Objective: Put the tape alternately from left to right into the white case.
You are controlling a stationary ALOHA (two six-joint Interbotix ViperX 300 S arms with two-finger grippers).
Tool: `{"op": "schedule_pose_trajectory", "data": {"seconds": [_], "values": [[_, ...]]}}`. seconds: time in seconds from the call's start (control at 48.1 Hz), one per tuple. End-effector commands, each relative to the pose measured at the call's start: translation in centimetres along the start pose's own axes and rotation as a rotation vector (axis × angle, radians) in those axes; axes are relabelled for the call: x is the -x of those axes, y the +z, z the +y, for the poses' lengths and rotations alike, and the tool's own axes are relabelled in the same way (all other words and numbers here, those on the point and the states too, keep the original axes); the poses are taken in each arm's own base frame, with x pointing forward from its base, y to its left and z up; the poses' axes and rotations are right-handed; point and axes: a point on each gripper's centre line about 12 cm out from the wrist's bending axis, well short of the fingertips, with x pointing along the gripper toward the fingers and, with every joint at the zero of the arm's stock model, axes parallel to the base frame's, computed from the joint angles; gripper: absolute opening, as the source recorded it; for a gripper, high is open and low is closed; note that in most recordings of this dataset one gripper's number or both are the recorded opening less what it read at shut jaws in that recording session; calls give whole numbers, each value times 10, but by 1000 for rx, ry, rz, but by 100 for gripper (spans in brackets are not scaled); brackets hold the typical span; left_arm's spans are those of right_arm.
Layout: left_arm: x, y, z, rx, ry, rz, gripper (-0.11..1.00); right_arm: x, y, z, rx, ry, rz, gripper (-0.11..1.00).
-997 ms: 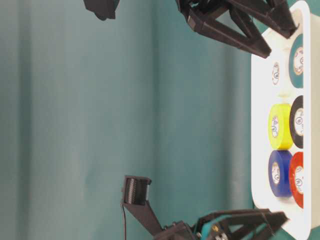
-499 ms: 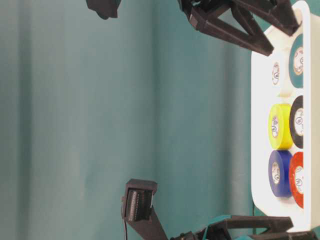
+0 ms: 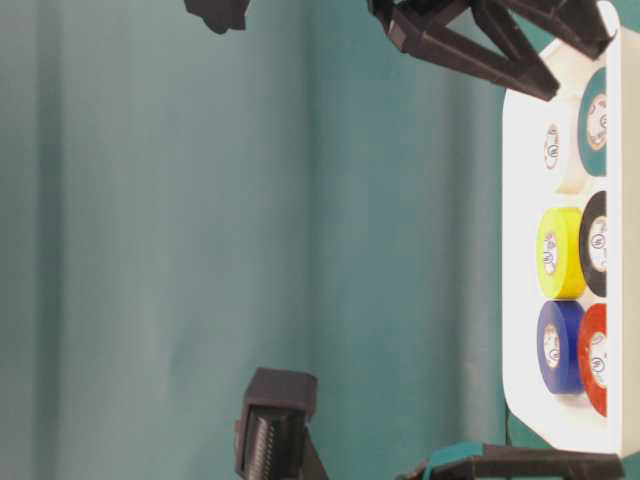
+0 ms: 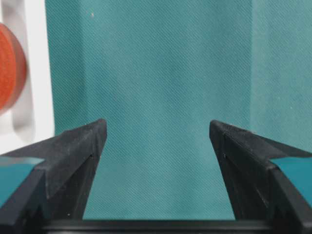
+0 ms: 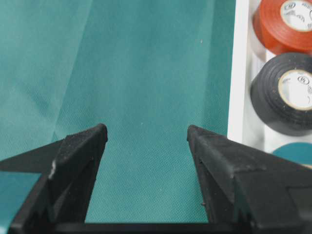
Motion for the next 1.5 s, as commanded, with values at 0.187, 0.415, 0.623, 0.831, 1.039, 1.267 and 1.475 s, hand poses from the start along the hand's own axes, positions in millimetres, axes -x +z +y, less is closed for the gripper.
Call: {"op": "schedule_pose_trajectory", "data": {"seconds": [0.187, 0.415, 0.623, 0.831, 1.039, 1.267, 1.475], "values": [[6, 3, -5, -9, -8, -25, 86, 4, 1, 2, -1, 8, -16, 73], [7, 5, -5, -9, -8, -32, 86, 4, 2, 2, -1, 8, -18, 73], [13, 5, -5, -12, -7, -46, 86, 4, 4, 2, -2, 7, -21, 73], [29, 3, -5, -14, -7, -86, 86, 12, 10, 3, 4, 5, -51, 73], [37, -3, -5, -13, -6, -104, 86, 25, 14, 5, 12, 3, -87, 73], [46, -6, -5, -16, -4, -175, 85, 39, 18, 6, 18, 1, -126, 73], [55, -9, -4, -17, -1, -250, 85, 46, 19, 8, 20, 2, -147, 73]]}}
